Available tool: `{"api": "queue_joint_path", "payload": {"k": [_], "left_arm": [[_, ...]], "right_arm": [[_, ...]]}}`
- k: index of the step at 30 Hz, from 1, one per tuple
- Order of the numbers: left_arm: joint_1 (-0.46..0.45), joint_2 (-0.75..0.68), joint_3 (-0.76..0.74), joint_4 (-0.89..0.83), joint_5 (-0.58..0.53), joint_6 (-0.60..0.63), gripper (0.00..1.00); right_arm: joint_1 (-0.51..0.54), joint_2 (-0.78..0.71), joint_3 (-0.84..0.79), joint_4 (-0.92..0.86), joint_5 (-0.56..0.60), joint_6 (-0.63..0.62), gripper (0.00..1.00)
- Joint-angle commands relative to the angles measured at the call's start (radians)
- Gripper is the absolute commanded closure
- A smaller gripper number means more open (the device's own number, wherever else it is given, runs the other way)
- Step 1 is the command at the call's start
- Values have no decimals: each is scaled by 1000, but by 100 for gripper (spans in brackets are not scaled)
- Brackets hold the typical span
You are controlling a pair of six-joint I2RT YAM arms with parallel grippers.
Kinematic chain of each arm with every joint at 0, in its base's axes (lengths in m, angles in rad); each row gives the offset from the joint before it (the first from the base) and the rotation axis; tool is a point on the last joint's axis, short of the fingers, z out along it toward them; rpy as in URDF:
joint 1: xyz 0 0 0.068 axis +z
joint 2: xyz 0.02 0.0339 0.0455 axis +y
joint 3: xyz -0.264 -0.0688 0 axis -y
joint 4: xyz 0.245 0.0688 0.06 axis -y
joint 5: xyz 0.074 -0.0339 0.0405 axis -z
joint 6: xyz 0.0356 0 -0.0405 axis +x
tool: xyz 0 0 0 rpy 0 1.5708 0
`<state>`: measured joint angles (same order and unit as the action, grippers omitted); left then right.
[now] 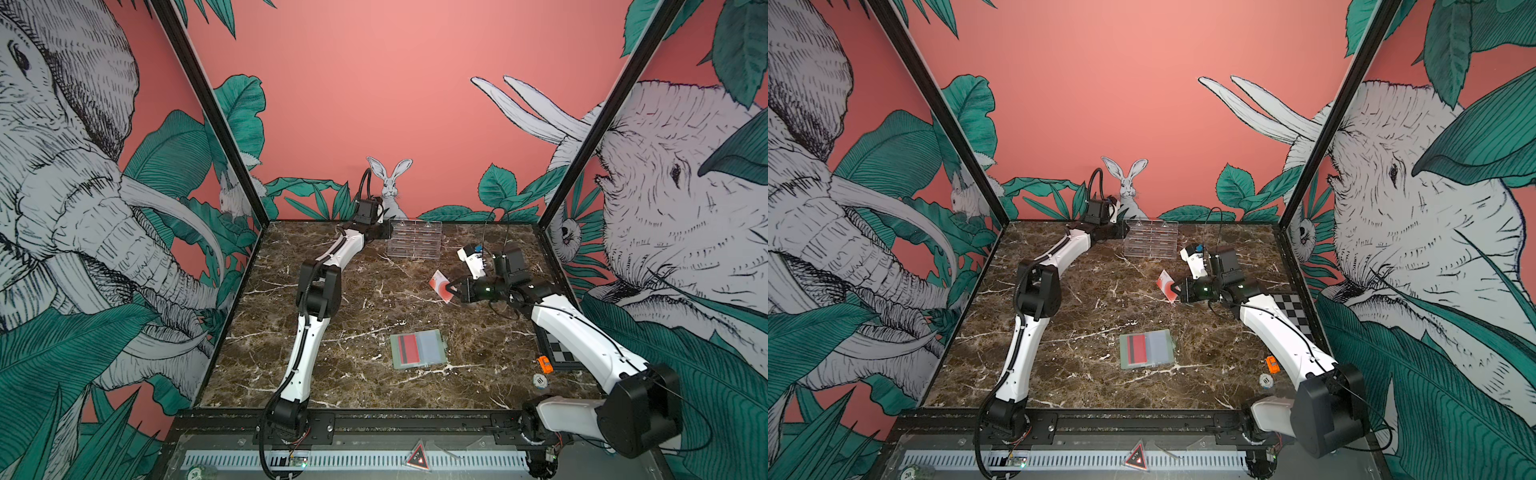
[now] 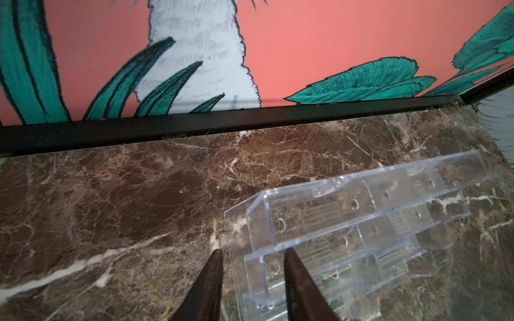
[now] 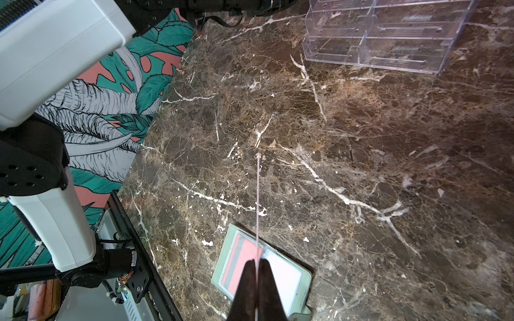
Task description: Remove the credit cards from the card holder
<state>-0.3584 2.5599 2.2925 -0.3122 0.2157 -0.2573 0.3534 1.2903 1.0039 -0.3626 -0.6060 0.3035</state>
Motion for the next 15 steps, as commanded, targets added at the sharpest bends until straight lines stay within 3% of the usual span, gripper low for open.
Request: {"api": "queue_joint_path", "payload": {"k": [1,15], "left_arm": [[-7,-15,27,-15,-8,25,67],[-17,-182,-193,87,-66,-3,84]], "right_arm": [[1,-5,1,34,-8,5,100],[1,-37,-23,23,7,0,100]]}}
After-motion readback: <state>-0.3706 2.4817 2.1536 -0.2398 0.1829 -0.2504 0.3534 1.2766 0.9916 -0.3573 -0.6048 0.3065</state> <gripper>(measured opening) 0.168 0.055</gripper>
